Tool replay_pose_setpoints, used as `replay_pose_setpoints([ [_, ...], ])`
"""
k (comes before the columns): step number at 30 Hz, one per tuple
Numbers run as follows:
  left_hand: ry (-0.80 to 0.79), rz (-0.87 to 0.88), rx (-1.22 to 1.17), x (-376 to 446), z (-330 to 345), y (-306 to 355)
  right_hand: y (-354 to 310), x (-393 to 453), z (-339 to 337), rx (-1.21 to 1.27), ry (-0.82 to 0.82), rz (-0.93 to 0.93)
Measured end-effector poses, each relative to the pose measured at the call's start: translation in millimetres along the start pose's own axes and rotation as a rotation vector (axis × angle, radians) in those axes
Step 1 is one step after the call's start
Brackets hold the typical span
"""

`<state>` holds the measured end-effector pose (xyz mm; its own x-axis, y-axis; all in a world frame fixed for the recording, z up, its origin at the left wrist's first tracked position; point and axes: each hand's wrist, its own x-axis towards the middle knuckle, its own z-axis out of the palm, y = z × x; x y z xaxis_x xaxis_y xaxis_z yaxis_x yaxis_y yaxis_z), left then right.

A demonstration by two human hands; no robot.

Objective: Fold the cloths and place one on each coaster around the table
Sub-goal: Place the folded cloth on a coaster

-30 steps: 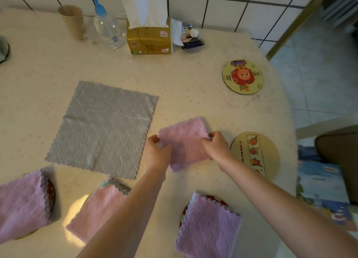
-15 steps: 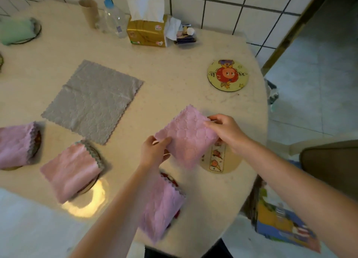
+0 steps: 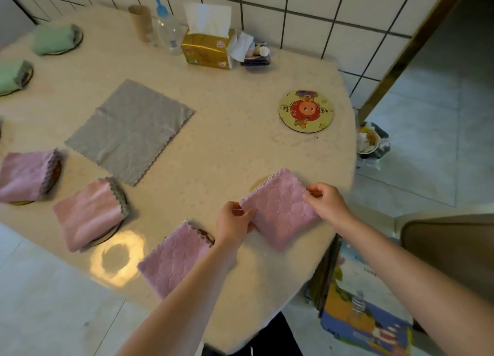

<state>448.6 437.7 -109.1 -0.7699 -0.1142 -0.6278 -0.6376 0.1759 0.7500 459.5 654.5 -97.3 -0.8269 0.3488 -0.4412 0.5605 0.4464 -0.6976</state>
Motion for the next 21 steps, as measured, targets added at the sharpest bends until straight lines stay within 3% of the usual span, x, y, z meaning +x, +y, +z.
replay_pose_setpoints([
  [9,0.091,0.044,0.219,16.0,-2.1,-0.3,3.7,12.5,-12.3,-0.269,-0.111,-0.062],
  [14,0.099,0.063,0.203,25.0,-25.1,11.1,-18.9,17.7,-16.3,-0.5,0.034,-0.175],
  [21,0.127,0.26,0.449,65.4,-107.9,58.7,-95.5,34.2,27.9,-0.419,-0.018,-0.382],
])
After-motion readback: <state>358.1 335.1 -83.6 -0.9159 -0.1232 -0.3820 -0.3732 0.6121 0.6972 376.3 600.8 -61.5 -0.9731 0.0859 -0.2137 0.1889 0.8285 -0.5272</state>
